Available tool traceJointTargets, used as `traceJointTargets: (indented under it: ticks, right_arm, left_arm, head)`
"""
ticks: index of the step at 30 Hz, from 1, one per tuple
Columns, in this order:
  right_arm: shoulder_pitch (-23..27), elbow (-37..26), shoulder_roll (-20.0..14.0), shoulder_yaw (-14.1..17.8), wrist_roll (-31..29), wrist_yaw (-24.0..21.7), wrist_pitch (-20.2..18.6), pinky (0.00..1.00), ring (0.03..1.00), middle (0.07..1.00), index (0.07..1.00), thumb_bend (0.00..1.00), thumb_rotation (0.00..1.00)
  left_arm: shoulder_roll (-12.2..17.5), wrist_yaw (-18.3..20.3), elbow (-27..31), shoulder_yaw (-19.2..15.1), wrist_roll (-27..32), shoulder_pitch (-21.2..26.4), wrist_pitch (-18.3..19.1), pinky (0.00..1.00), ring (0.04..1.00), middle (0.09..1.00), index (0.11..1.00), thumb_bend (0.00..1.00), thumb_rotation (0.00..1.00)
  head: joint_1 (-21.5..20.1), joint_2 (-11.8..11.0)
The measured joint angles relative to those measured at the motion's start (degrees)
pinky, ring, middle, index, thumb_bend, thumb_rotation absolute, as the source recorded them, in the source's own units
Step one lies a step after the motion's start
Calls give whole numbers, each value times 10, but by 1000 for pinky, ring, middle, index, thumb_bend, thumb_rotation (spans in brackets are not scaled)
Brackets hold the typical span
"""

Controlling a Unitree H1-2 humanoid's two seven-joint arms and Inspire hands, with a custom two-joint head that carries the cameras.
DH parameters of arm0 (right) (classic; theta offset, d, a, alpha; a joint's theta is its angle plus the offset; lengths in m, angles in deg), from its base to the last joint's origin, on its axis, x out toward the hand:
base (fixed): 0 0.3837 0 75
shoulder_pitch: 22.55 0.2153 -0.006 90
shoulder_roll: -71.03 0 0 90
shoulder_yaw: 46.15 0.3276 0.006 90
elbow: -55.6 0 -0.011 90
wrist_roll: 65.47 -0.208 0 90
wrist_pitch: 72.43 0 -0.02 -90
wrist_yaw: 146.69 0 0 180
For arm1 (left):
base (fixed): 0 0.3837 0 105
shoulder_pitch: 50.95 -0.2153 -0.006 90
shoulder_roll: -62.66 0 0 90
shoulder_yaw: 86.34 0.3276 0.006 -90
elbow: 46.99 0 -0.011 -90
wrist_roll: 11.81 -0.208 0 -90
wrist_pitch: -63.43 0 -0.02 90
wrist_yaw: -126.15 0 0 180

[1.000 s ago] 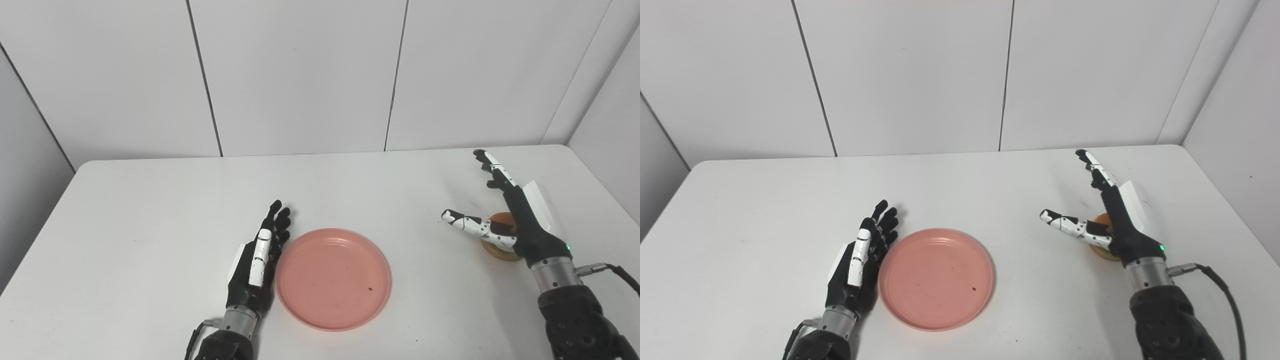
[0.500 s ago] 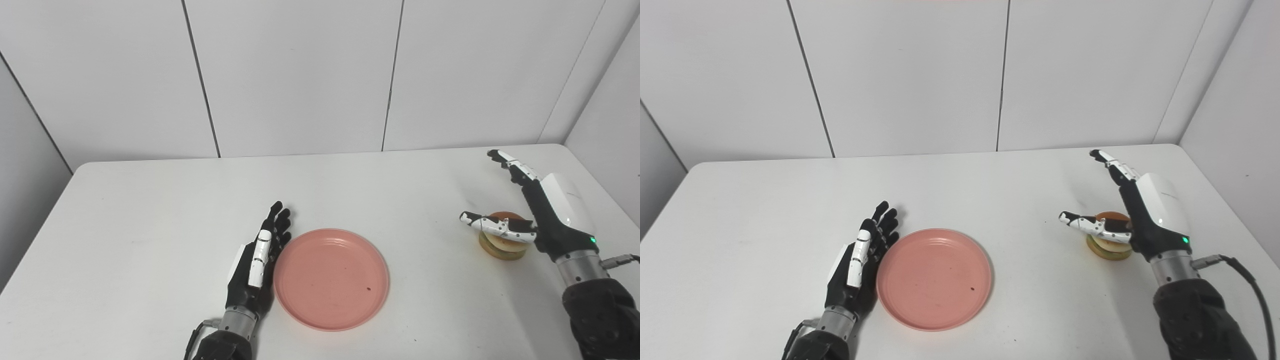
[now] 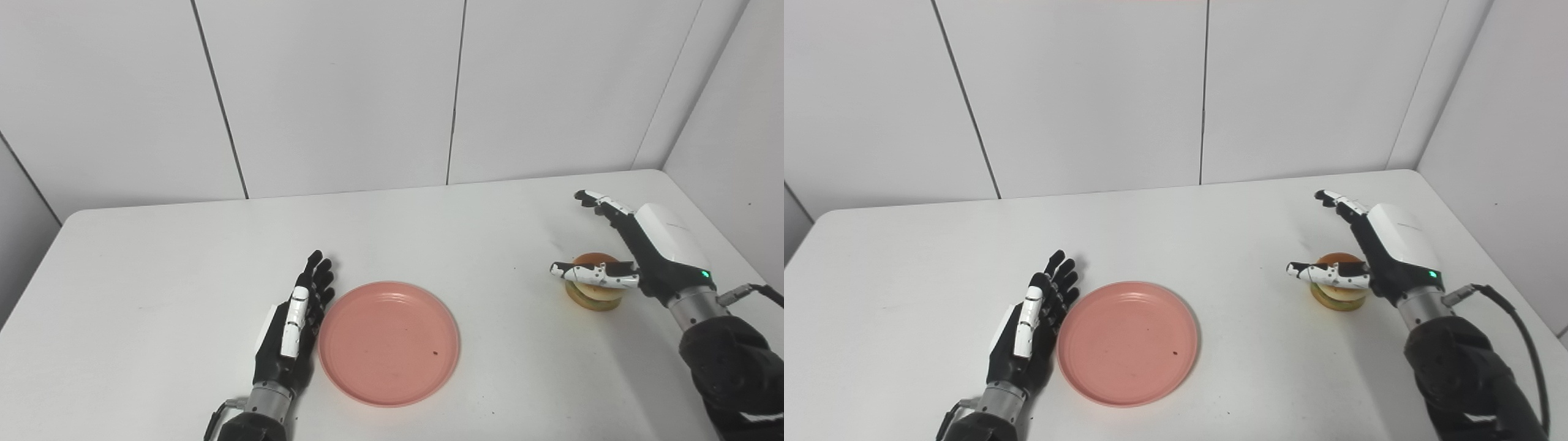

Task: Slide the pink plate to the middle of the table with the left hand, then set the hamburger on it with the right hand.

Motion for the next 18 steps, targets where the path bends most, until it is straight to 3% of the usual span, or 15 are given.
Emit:
traceJointTargets:
  ticks: [9,18]
  right_arm:
    - [3,22,-9,-5,5,-35,-40,737,822,848,853,915,526]
    - [11,64,-19,-18,2,-40,-42,737,828,862,861,963,500]
  left_arm:
    - [0,1,-1,0,1,1,-1,1000,999,982,969,512,1000]
    - [0,2,-1,-1,1,1,-1,1000,1000,984,968,524,1000]
  head:
    - [-3,3]
    - [-5,4]
